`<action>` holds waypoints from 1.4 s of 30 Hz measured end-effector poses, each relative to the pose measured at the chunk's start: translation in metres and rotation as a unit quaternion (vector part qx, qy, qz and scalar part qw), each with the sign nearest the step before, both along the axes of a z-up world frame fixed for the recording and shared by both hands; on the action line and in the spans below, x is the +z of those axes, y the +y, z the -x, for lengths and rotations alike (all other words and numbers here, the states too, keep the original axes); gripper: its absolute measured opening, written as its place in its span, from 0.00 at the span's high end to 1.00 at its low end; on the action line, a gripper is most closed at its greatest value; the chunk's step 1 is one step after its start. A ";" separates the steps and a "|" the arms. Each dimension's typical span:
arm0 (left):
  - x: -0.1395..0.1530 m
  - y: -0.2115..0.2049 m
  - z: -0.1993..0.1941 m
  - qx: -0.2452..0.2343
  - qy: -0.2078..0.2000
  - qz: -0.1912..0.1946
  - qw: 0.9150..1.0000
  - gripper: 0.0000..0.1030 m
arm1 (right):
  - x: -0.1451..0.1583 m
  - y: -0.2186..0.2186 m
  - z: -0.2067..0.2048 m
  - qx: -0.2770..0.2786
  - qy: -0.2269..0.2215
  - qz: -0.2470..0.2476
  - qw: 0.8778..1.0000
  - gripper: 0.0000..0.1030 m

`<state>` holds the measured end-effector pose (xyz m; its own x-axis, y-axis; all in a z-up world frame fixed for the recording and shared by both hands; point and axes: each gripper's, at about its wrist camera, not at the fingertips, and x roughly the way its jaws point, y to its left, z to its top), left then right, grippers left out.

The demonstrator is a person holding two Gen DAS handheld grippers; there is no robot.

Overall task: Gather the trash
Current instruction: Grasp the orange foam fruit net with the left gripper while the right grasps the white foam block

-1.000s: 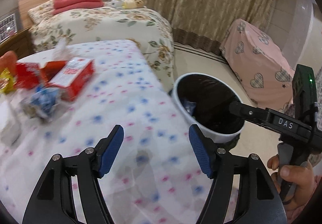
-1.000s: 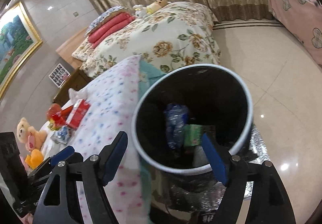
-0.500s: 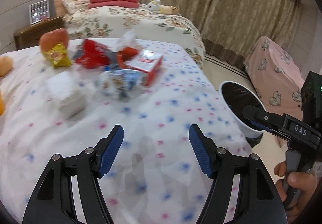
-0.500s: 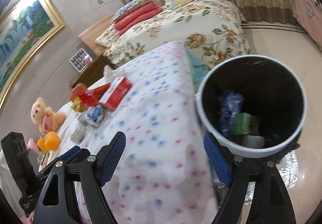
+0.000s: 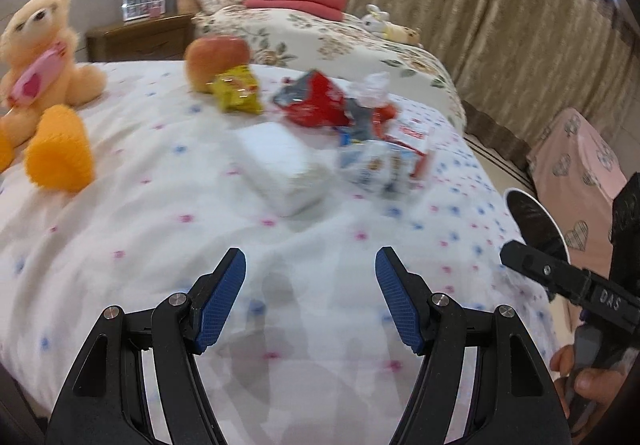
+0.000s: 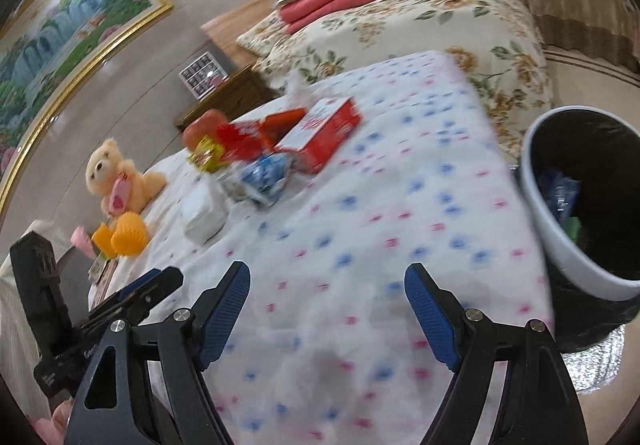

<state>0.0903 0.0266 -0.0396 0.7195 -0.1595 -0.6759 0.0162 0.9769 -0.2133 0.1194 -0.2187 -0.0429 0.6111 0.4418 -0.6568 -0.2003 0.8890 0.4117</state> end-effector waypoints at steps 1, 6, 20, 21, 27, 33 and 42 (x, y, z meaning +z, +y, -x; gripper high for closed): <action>-0.001 0.005 0.001 0.005 0.001 -0.001 1.000 0.33 | 0.000 0.007 0.000 0.007 0.001 0.001 1.000 0.21; -0.005 0.034 0.002 0.030 0.008 0.000 1.000 0.33 | -0.003 0.036 -0.003 0.043 0.004 0.005 0.999 0.21; -0.014 0.109 0.002 0.109 0.023 -0.009 0.994 0.30 | -0.008 0.106 -0.027 0.112 0.008 0.019 0.993 0.21; -0.014 0.114 0.001 0.114 0.024 -0.010 0.993 0.29 | -0.009 0.110 -0.030 0.115 0.009 0.021 0.993 0.21; -0.011 0.137 -0.010 0.137 0.022 -0.021 0.990 0.23 | -0.012 0.132 -0.046 0.128 0.011 0.031 0.991 0.21; -0.009 0.157 -0.028 0.156 0.022 -0.030 0.987 0.21 | -0.012 0.152 -0.066 0.131 0.010 0.044 0.990 0.21; -0.011 0.174 -0.048 0.187 0.027 -0.023 0.982 0.21 | -0.013 0.166 -0.080 0.125 -0.004 0.071 0.990 0.27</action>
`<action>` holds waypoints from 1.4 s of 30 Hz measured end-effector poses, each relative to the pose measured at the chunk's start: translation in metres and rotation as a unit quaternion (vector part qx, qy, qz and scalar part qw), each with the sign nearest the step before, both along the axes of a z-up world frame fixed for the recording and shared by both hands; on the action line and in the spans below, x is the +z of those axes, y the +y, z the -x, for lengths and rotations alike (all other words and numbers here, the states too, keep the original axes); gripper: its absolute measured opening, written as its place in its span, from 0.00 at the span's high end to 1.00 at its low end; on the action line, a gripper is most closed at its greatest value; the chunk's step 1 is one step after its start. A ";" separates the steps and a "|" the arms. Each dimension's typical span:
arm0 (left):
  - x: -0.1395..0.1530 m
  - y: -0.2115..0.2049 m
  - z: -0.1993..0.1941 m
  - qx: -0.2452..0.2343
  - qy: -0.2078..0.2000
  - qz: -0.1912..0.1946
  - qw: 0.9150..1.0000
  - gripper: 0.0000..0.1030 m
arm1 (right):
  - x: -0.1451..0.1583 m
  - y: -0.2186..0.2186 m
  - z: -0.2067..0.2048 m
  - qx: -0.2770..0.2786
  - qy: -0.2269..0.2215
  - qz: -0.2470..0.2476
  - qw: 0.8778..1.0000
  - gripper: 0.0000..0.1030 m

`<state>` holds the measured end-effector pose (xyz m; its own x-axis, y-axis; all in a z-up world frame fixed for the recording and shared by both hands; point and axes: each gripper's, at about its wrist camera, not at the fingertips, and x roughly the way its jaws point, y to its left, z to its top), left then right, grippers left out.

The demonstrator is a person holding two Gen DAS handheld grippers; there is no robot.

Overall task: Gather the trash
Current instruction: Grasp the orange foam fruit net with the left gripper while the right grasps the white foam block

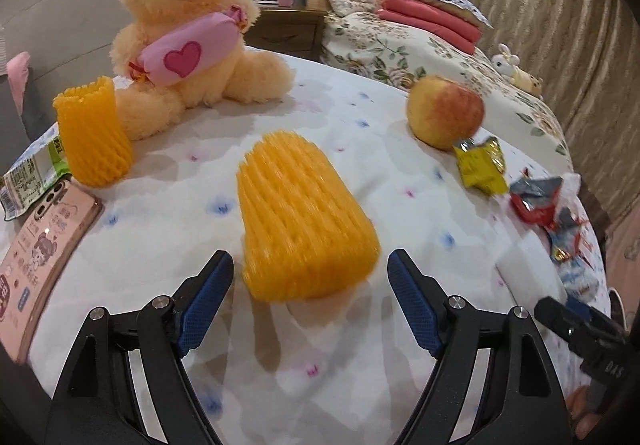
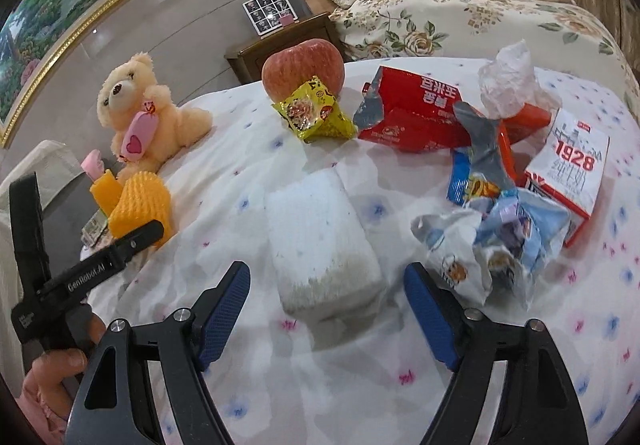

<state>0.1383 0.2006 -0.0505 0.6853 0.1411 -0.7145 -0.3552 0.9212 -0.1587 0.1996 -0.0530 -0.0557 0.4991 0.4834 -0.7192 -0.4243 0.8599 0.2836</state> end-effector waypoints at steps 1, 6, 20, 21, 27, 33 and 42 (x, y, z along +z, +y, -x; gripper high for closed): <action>0.000 0.001 -0.001 0.002 -0.002 0.000 1.000 0.27 | -0.001 0.001 0.000 0.000 -0.002 0.007 1.000 0.39; 0.001 -0.003 0.000 -0.014 -0.008 0.003 1.000 0.60 | 0.002 -0.003 0.004 -0.001 -0.008 0.003 1.000 0.52; 0.004 -0.077 0.027 -0.111 -0.011 0.031 0.993 0.64 | 0.011 -0.063 0.055 -0.019 -0.002 -0.041 0.999 0.52; 0.005 -0.084 0.028 -0.119 -0.011 0.031 0.992 0.64 | 0.011 -0.068 0.058 -0.022 -0.001 -0.042 0.999 0.52; 0.009 -0.128 0.035 -0.173 -0.012 0.038 0.984 0.64 | 0.009 -0.100 0.074 -0.050 0.001 -0.047 0.998 0.52; 0.009 -0.167 0.041 -0.222 -0.010 0.042 0.974 0.64 | 0.007 -0.136 0.085 -0.090 0.001 -0.054 0.994 0.52; 0.016 -0.210 0.045 -0.274 -0.013 0.047 0.960 0.64 | 0.014 -0.180 0.094 -0.142 -0.016 -0.055 0.988 0.52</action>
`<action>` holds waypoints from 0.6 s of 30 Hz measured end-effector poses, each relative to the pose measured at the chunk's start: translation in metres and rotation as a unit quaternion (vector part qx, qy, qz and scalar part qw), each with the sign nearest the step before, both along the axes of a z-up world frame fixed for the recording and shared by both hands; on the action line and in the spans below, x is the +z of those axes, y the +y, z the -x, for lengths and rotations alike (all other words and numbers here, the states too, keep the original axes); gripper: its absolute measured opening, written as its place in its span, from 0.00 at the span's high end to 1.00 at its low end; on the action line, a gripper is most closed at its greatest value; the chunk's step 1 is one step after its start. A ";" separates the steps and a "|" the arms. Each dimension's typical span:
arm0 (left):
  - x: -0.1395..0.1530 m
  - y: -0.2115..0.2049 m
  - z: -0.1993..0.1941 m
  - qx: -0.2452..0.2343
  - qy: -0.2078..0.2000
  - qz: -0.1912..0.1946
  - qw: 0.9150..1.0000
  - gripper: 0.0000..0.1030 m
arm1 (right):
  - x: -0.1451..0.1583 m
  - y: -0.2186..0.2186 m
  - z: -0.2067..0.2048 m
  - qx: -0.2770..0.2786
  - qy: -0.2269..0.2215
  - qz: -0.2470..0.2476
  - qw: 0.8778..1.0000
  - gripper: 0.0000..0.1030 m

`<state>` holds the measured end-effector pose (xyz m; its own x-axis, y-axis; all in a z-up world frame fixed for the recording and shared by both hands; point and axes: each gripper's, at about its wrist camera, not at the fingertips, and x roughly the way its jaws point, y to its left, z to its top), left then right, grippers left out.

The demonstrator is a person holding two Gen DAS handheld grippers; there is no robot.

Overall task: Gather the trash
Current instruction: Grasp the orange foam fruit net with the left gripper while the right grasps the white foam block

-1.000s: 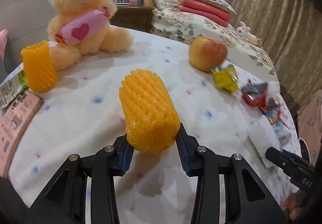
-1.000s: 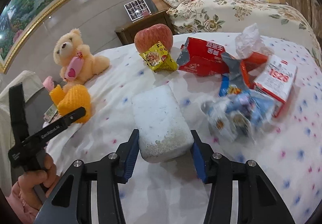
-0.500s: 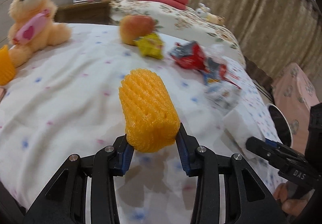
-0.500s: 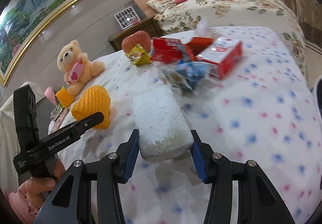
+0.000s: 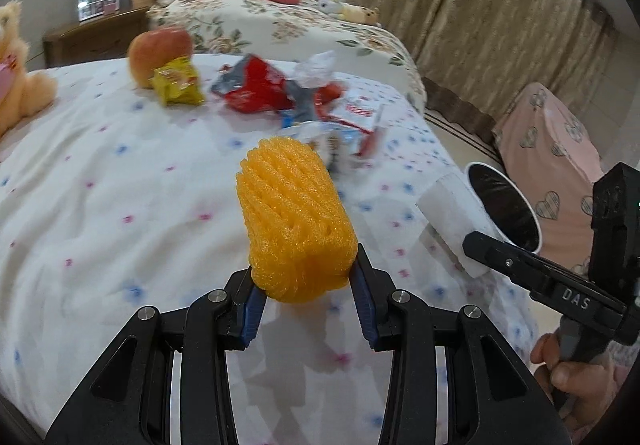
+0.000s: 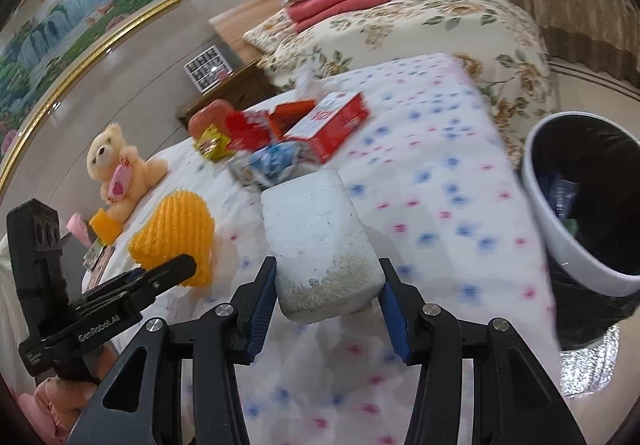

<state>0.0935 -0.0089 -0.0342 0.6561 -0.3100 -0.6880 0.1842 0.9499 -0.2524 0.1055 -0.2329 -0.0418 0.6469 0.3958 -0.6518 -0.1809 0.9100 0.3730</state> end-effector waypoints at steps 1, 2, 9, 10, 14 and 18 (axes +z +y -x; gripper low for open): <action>0.001 -0.004 -0.001 -0.005 -0.001 0.000 1.000 0.64 | 0.000 -0.005 0.001 -0.005 0.000 -0.001 1.000 0.52; 0.001 -0.009 -0.001 -0.010 -0.001 -0.001 1.000 0.64 | 0.000 -0.011 0.001 -0.011 0.000 -0.001 1.000 0.52; 0.005 -0.039 -0.004 -0.042 -0.003 -0.001 0.999 0.64 | 0.002 -0.045 0.006 -0.049 -0.002 -0.004 0.999 0.52; 0.005 -0.044 -0.004 -0.047 -0.004 -0.002 0.999 0.64 | 0.002 -0.049 0.007 -0.054 -0.002 -0.005 0.999 0.52; 0.008 -0.061 -0.005 -0.062 -0.006 -0.003 0.998 0.64 | 0.003 -0.064 0.011 -0.070 -0.005 -0.008 0.998 0.51; 0.010 -0.077 -0.006 -0.076 -0.009 -0.006 0.997 0.64 | 0.003 -0.079 0.013 -0.083 -0.005 -0.010 0.996 0.51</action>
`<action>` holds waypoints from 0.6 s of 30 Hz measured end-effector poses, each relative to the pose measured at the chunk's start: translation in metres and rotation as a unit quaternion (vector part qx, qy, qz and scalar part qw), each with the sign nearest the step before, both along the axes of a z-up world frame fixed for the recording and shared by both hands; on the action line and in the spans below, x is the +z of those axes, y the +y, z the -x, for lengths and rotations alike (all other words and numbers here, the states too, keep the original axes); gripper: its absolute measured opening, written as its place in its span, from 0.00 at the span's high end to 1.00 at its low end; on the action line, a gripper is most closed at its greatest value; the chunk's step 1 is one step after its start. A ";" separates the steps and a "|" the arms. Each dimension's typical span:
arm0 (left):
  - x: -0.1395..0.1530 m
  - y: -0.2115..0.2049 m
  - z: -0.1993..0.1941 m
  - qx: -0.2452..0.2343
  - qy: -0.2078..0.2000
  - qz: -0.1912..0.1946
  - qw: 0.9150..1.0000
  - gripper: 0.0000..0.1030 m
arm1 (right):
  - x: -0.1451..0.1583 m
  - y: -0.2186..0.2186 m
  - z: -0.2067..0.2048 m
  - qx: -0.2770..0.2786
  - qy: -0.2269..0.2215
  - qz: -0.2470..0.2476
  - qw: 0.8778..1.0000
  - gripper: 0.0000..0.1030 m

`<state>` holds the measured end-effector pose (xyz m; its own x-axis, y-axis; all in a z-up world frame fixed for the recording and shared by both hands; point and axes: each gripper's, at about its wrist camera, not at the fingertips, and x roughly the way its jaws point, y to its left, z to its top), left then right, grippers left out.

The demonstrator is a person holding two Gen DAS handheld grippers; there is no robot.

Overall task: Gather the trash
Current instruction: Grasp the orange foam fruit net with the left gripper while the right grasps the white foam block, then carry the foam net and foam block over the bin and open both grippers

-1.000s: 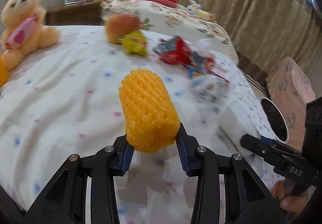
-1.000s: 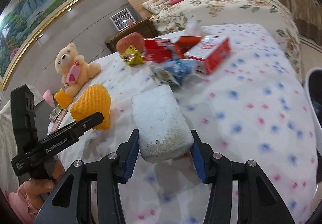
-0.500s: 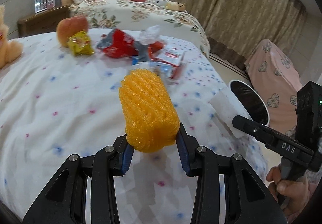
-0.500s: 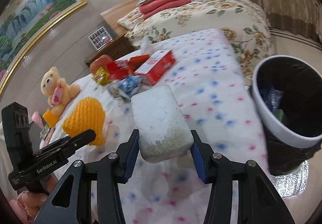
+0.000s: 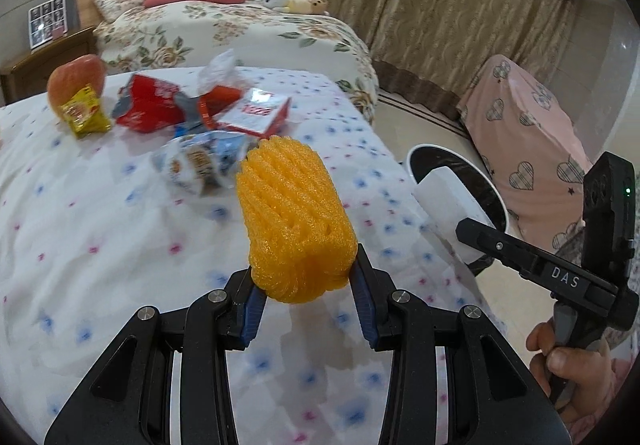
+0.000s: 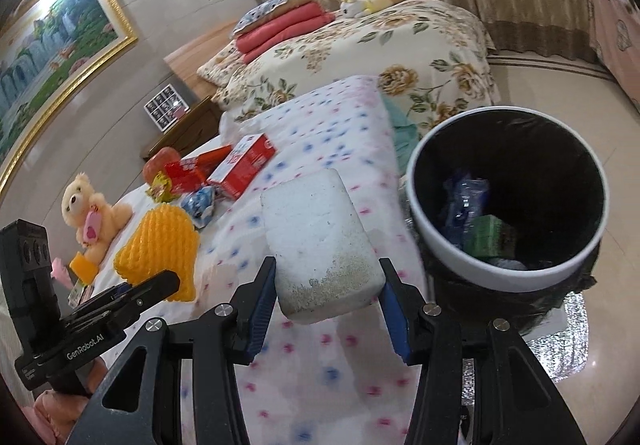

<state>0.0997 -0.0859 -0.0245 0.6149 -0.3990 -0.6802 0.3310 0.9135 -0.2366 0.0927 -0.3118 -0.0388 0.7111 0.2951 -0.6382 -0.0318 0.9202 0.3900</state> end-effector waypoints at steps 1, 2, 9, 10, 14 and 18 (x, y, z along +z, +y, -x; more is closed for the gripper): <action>0.000 -0.005 -0.001 -0.004 -0.001 0.000 1.000 0.64 | 0.000 -0.003 0.001 -0.003 -0.001 0.000 1.000 0.51; 0.001 -0.008 -0.001 -0.007 -0.001 0.000 1.000 0.63 | 0.000 -0.007 0.001 -0.007 -0.001 0.000 1.000 0.51; 0.002 -0.038 -0.004 -0.034 -0.002 -0.006 0.999 0.64 | -0.002 -0.033 0.004 -0.034 0.001 -0.003 0.999 0.51; 0.002 -0.041 -0.004 -0.037 -0.002 -0.007 0.999 0.64 | -0.002 -0.037 0.005 -0.037 0.001 -0.003 0.999 0.51; 0.001 -0.054 -0.007 -0.047 0.001 -0.010 0.999 0.63 | -0.001 -0.052 0.006 -0.054 0.000 -0.004 0.999 0.51; 0.002 -0.066 -0.010 -0.058 0.000 -0.011 0.998 0.63 | 0.000 -0.063 0.007 -0.067 -0.001 -0.004 0.998 0.51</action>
<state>0.1093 -0.1520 -0.0222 0.5652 -0.4524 -0.6898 0.4340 0.8742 -0.2177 0.0859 -0.3751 -0.0383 0.7454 0.2017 -0.6353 0.0912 0.9133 0.3970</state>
